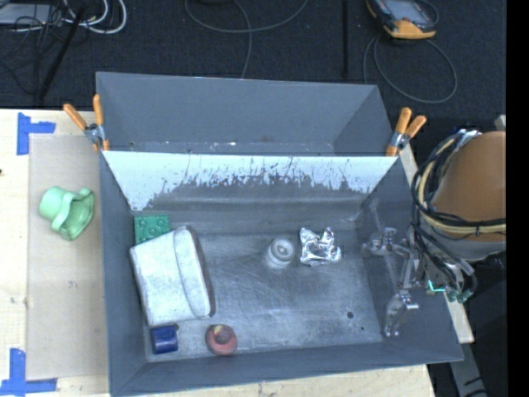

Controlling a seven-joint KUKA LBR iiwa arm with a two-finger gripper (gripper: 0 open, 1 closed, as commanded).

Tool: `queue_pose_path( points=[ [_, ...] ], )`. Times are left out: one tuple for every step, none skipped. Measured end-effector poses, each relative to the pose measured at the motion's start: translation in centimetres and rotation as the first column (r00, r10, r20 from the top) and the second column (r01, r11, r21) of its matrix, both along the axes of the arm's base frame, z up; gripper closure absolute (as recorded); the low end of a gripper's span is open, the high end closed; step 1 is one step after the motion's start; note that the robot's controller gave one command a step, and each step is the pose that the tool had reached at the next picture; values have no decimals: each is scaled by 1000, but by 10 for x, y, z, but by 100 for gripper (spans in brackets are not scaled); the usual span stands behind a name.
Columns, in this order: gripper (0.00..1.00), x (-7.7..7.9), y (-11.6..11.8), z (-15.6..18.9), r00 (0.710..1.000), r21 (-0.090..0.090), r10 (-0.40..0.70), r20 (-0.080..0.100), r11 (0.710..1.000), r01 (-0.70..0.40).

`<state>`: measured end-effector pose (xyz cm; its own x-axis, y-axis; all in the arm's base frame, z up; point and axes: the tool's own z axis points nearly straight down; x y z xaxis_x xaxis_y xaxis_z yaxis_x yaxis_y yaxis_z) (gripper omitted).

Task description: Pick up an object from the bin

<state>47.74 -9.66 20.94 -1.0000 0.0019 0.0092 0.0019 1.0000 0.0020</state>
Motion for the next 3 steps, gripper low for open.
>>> queue_pose_path(
  points=[
    [0,46,23,-140,937,-2,349,12,937,-349],
    [0,68,25,-12,1000,-2,28,15,1000,-28],
    [0,125,31,-141,998,-2,55,15,998,-55]
  ],
)
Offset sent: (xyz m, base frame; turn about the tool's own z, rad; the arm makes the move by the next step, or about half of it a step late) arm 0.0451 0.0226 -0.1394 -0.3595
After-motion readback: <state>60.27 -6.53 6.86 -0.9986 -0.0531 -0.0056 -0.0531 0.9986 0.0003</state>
